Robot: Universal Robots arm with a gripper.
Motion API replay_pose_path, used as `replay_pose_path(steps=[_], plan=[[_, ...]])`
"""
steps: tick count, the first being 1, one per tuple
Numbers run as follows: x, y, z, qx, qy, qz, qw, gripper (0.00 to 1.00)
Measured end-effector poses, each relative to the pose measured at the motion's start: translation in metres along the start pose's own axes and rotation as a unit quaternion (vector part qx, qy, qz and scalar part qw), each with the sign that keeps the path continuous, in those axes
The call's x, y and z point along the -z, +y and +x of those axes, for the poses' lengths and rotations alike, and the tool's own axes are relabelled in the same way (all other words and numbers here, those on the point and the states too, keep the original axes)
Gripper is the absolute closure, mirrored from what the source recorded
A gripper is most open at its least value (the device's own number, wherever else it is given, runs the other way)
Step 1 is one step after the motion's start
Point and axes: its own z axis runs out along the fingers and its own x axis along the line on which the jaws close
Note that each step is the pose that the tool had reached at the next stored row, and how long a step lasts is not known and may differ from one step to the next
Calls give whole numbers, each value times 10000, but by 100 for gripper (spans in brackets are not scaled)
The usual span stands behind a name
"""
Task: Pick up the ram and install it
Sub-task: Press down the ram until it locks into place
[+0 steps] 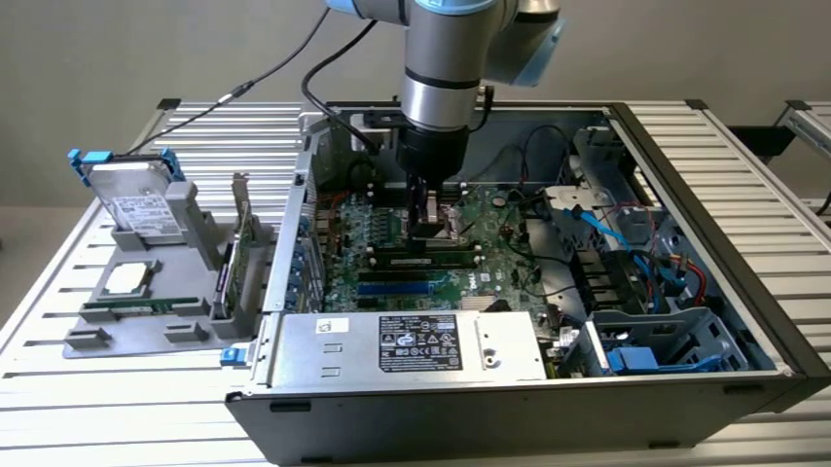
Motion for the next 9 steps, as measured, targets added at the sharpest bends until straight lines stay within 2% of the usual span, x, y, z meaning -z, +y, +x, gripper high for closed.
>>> replay_pose_path(steps=[3, 9], plan=[[30, -17, 30, 1, -2, -11, 10000, 90], [110, -112, 89, 4, -2, -29, 10000, 90]])
